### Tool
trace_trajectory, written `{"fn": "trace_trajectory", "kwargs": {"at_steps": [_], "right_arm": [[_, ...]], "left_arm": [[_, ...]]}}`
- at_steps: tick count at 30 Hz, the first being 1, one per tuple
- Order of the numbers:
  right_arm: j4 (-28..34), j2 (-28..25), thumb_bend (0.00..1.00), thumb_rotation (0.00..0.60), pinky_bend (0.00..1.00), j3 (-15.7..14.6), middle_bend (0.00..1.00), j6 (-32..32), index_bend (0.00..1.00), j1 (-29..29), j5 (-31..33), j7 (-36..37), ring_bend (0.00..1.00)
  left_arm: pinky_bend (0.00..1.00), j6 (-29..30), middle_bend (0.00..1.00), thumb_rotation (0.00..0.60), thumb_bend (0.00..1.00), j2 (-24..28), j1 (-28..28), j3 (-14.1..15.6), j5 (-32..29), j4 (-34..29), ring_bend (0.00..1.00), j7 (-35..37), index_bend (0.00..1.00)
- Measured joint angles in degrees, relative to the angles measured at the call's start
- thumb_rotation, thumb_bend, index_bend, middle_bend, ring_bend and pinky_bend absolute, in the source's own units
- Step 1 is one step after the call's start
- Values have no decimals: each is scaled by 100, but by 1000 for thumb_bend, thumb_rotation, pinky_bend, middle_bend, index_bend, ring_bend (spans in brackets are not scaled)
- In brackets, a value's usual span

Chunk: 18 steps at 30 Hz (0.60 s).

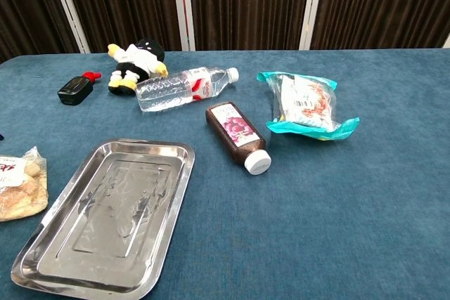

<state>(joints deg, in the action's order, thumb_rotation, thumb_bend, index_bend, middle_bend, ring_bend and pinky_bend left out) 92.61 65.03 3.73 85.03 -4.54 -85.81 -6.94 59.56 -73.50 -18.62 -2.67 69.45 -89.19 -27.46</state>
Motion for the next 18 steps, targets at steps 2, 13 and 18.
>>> {"fn": "trace_trajectory", "kwargs": {"at_steps": [2,13,18], "right_arm": [[2,-2,302,600,120,0,0,-4,0,-1,1,6,0],[21,-34,303,600,120,-12,0,9,0,18,-9,103,0],[24,-33,302,600,120,-15,0,9,0,24,-7,101,0]], "left_arm": [[374,-68,238,600,152,-161,-77,-10,-99,93,216,-128,277],[715,241,735,600,349,-609,-171,29,-63,440,662,-400,718],[715,478,732,600,350,-223,-135,32,142,74,662,-338,712]]}}
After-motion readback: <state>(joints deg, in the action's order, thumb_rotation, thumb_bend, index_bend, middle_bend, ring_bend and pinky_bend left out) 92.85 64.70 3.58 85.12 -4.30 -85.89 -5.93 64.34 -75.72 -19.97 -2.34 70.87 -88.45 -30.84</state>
